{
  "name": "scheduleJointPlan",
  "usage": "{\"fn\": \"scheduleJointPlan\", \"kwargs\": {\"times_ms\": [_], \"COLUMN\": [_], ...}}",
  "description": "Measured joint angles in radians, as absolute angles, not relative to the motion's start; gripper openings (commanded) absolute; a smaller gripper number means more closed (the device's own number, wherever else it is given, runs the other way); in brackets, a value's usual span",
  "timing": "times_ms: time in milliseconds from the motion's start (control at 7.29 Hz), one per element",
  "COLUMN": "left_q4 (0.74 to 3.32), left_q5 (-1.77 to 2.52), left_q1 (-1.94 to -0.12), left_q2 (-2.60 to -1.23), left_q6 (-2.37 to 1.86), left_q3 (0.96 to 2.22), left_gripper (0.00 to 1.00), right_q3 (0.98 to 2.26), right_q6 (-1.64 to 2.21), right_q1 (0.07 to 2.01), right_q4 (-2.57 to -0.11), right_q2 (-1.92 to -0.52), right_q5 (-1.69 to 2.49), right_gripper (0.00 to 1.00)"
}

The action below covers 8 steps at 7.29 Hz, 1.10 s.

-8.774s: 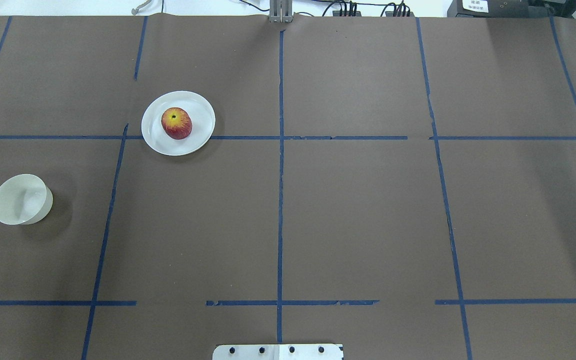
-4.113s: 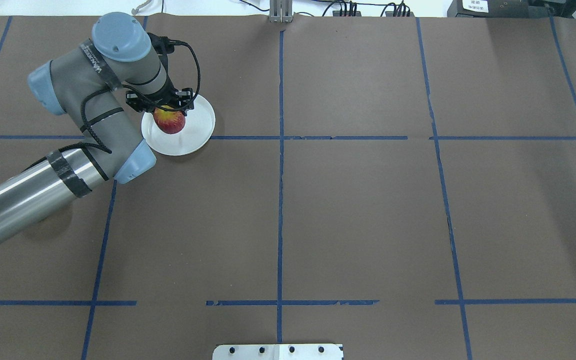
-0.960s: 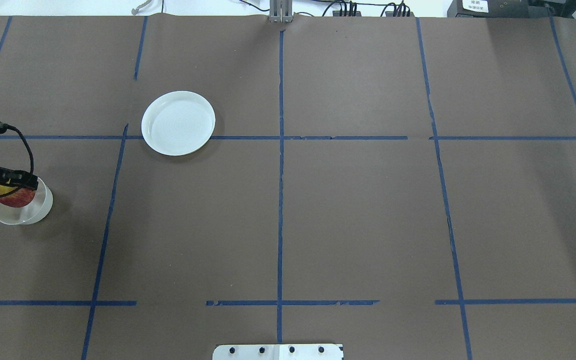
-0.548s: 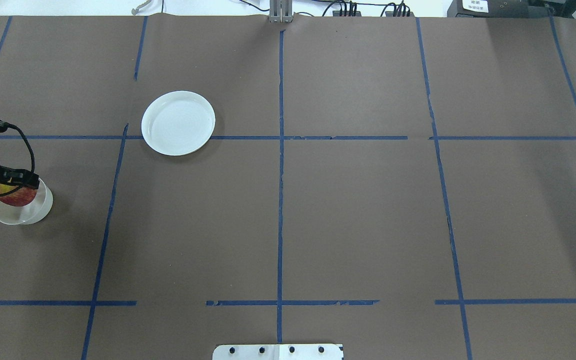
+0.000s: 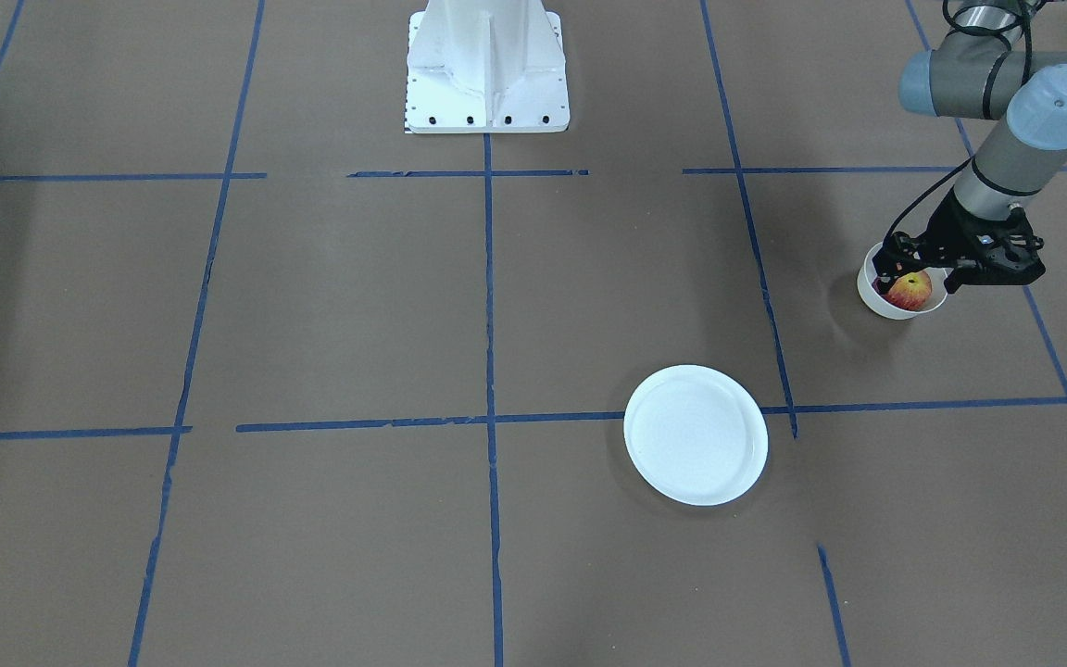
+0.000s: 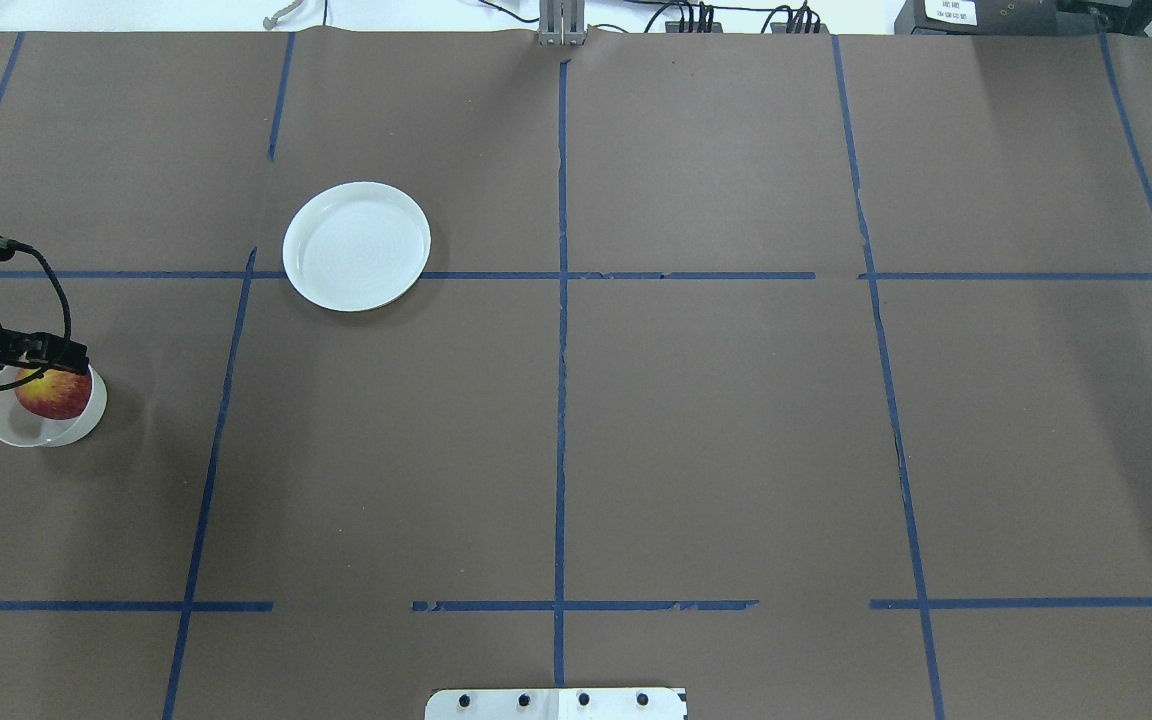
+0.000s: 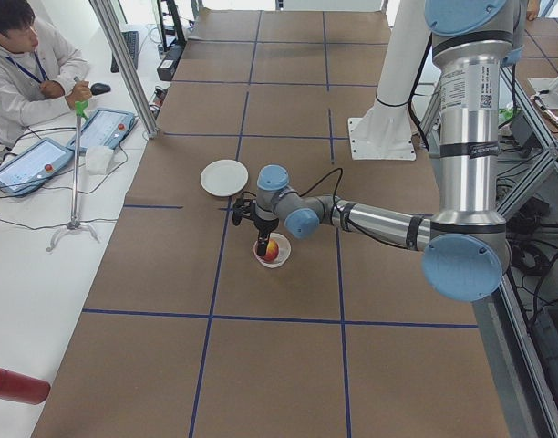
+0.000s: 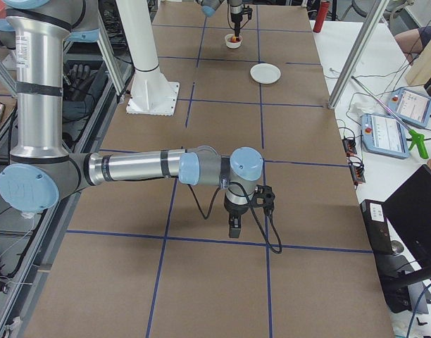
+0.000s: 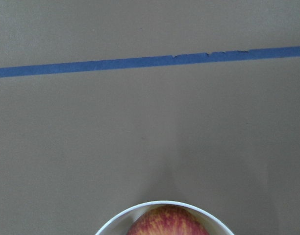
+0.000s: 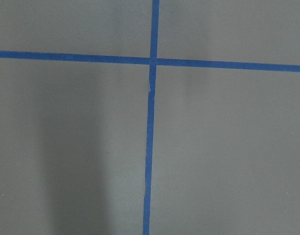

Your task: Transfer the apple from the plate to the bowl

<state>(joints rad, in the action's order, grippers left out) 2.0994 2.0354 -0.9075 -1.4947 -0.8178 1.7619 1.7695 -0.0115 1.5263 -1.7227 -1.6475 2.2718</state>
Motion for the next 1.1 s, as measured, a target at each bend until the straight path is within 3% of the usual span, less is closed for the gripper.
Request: {"fn": "scheduleJointPlan", "kwargs": {"times_ms": [411, 823, 1097], "left_q4": [2.076, 2.027, 1.833], "left_q5": [2.126, 2.239, 2.287], "left_q1": [-0.99, -1.296, -1.543], "left_q2": [-1.405, -1.345, -1.356], "left_q6": [-0.676, -0.291, 0.04], "left_q3": [1.86, 1.818, 1.784], "left_gripper": [0.99, 0.99, 0.99], "right_q3": [1.769, 1.77, 1.769], "right_q6": [-0.011, -0.011, -0.011], "right_q1": [1.526, 1.526, 1.526], "right_q4": [-1.723, -1.723, -1.723], "right_q2": [-1.648, -1.647, -1.648], "right_q5": [2.272, 2.272, 2.272], "right_gripper": [1.0, 1.0, 1.0]}}
